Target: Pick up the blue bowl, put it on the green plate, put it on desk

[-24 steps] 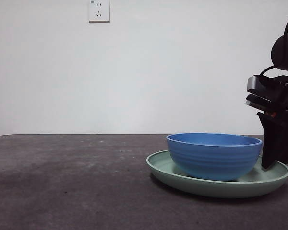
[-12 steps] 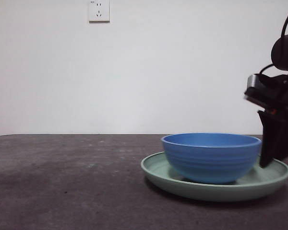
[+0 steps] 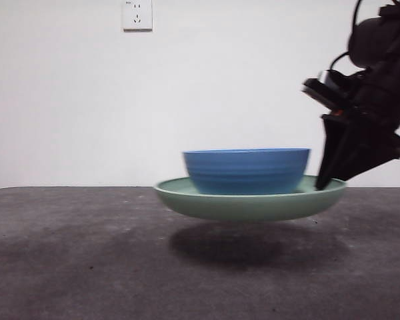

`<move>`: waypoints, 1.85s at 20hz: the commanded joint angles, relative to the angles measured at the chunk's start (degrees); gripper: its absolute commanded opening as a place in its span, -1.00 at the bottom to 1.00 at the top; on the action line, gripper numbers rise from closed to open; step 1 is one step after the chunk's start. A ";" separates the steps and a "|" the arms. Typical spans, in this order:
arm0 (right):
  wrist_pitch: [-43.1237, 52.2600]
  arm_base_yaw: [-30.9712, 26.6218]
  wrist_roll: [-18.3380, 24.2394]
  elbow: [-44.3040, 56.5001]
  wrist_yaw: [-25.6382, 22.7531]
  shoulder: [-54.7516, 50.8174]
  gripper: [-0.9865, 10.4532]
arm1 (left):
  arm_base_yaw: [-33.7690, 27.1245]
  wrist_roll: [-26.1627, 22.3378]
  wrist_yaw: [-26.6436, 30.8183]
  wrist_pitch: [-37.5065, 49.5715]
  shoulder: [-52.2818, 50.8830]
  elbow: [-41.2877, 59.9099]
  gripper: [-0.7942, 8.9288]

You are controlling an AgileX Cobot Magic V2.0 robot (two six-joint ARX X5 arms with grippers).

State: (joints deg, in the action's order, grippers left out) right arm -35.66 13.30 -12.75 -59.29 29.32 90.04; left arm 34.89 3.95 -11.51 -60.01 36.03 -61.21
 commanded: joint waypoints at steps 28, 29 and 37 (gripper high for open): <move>14.73 17.25 -10.73 -1.22 -8.52 10.36 -0.35 | 0.48 -0.15 0.09 2.16 0.24 -0.48 0.51; 14.73 17.05 -10.58 -1.22 -8.50 10.21 -0.20 | 0.48 -0.04 0.09 2.14 0.24 -0.48 0.51; 11.80 15.28 -7.61 -3.80 -18.40 3.21 -0.12 | 0.48 -0.04 0.09 2.05 0.26 -0.48 0.51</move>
State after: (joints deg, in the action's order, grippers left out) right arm -24.47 28.40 -21.85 -62.15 10.96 92.71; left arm 35.00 3.95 -11.51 -58.35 36.03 -61.21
